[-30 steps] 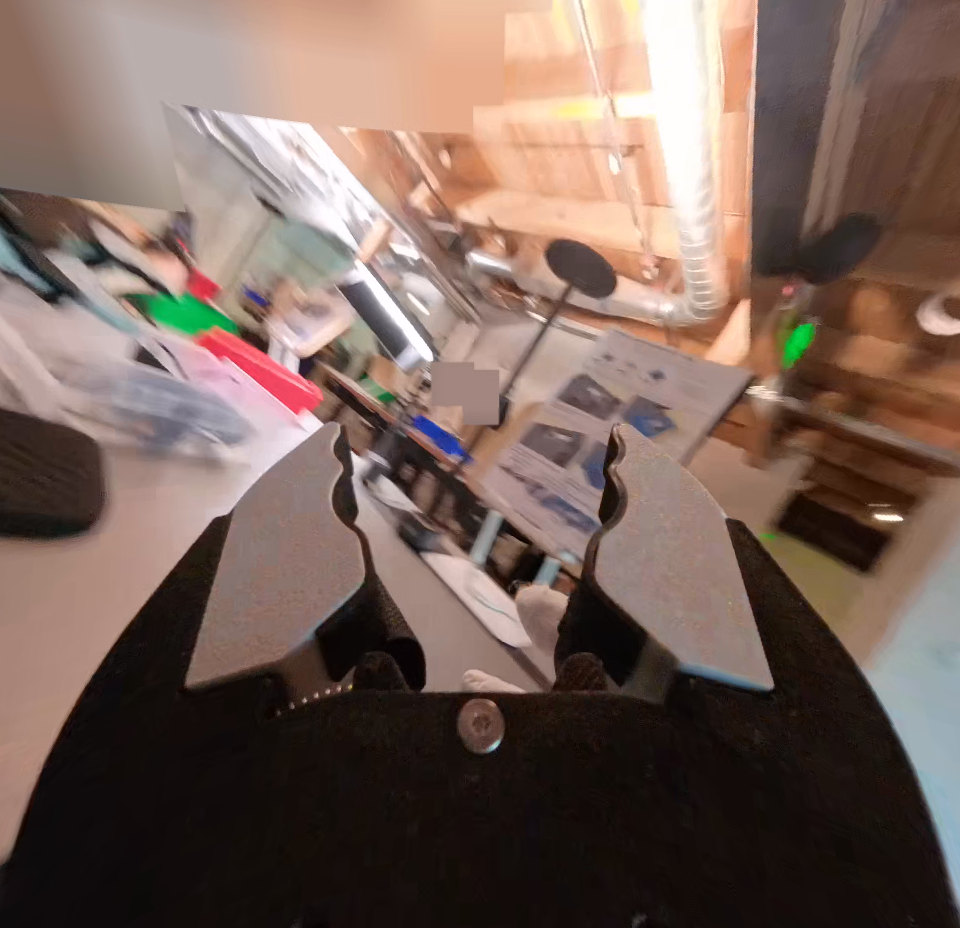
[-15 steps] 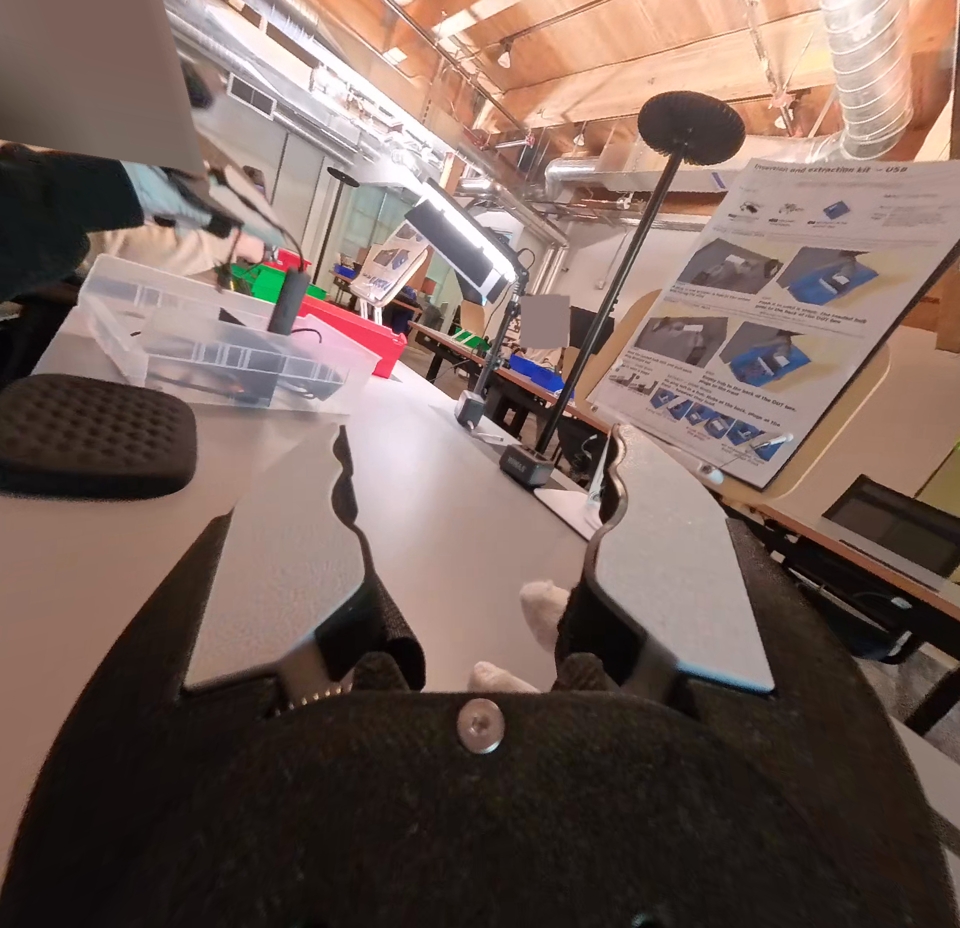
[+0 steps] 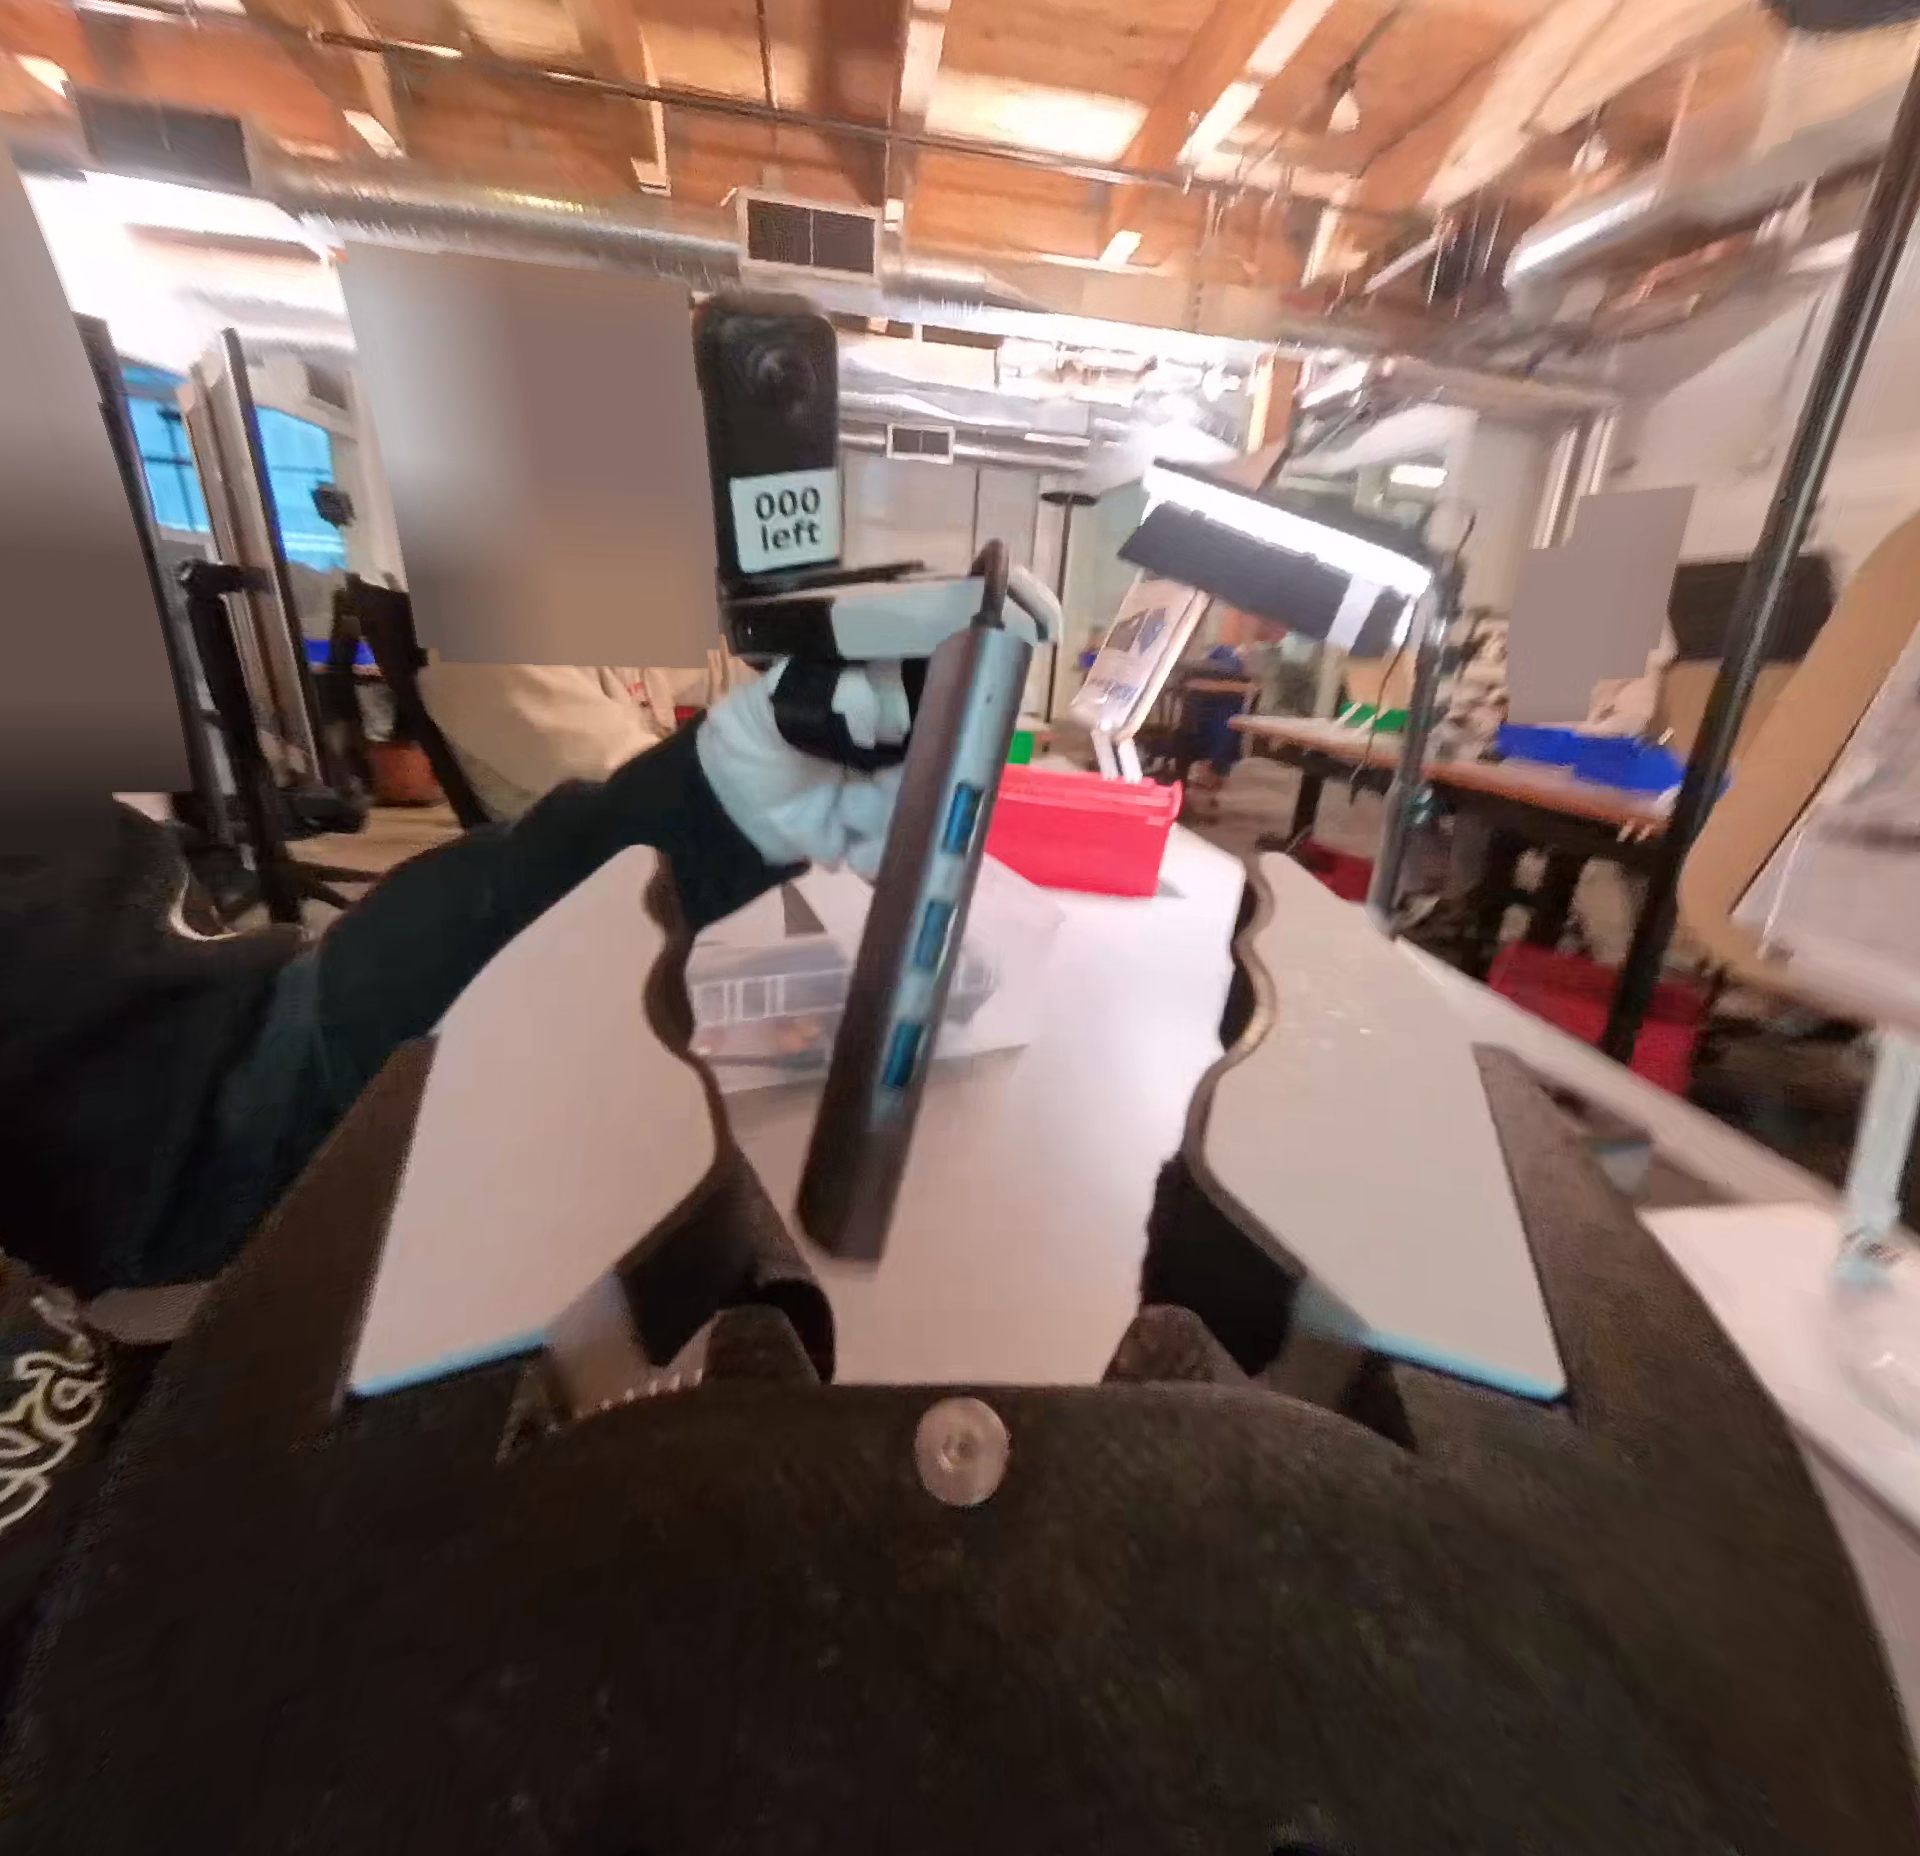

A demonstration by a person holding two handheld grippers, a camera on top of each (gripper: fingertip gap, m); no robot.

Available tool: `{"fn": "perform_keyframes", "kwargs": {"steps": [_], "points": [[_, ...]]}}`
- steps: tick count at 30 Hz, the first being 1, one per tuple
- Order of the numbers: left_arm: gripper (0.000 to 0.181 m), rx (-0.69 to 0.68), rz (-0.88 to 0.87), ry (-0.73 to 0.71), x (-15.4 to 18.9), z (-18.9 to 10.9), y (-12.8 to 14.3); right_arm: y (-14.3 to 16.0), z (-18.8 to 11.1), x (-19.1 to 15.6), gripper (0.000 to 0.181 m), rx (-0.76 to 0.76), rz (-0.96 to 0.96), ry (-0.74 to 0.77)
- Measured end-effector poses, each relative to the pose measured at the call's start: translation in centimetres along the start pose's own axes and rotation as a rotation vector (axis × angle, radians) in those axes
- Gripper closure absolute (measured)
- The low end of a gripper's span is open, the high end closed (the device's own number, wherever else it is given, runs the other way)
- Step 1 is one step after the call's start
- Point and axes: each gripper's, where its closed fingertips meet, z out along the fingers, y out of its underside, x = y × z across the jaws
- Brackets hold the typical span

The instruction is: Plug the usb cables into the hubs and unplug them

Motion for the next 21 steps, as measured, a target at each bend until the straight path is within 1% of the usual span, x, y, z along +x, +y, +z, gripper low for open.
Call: {"fn": "perform_keyframes", "kwargs": {"steps": [1,3,4,5,6,7,9,10,11,12,13,14,15,16,17,18,19,21], "points": [[0.181,0.000,-0.060,0.020,0.1,1.4,2.0,1.6,-0.2,0.6,0.096,-0.019,0.034,-0.015],[0.181,-0.012,-0.145,0.063,0.4,3.2,5.9,4.5,-1.2,1.0,0.145,-0.036,0.073,-0.043],[0.181,0.024,-0.175,0.101,0.9,3.6,7.0,5.9,-1.7,1.7,0.163,-0.055,0.093,-0.010],[0.181,0.064,-0.211,0.108,0.9,3.9,7.8,7.1,-2.0,2.1,0.164,-0.077,0.122,-0.009],[0.180,0.101,-0.246,0.097,0.6,4.0,8.4,7.7,-2.1,2.2,0.165,-0.081,0.163,-0.022],[0.174,0.167,-0.269,0.082,0.4,3.8,8.2,7.6,-2.0,2.2,0.164,-0.060,0.207,-0.045],[0.143,0.316,-0.316,0.023,-0.9,3.1,7.3,6.2,-1.8,1.9,0.164,0.055,0.265,-0.079],[0.132,0.354,-0.339,0.038,-0.9,3.1,7.1,5.1,-2.0,1.8,0.164,0.141,0.283,-0.087],[0.120,0.379,-0.384,0.050,-0.9,3.3,7.0,4.0,-2.3,1.7,0.164,0.235,0.299,-0.089],[0.099,0.408,-0.439,0.059,-1.0,3.4,6.8,2.8,-2.8,1.8,0.165,0.335,0.312,-0.092],[0.087,0.426,-0.487,0.053,-1.2,3.7,6.8,1.7,-3.5,1.9,0.165,0.426,0.326,-0.093],[0.080,0.427,-0.509,0.031,-1.4,3.9,6.9,0.9,-4.2,2.2,0.164,0.502,0.344,-0.090],[0.079,0.422,-0.493,-0.014,-1.7,4.0,7.1,0.1,-5.0,2.4,0.164,0.568,0.354,-0.092],[0.084,0.431,-0.438,-0.070,-1.8,3.8,7.0,-0.5,-5.8,2.8,0.164,0.633,0.357,-0.089],[0.096,0.466,-0.359,-0.105,-1.5,3.3,6.5,-0.9,-6.6,3.3,0.164,0.682,0.362,-0.072],[0.113,0.504,-0.282,-0.094,-0.6,2.9,5.6,-1.2,-7.3,3.8,0.164,0.717,0.361,-0.052],[0.124,0.521,-0.239,-0.061,0.4,2.7,4.9,-1.4,-7.8,4.1,0.165,0.742,0.352,-0.040],[0.135,0.507,-0.252,0.073,2.7,3.3,4.2,-1.4,-8.2,4.5,0.165,0.744,0.342,-0.012]]}}
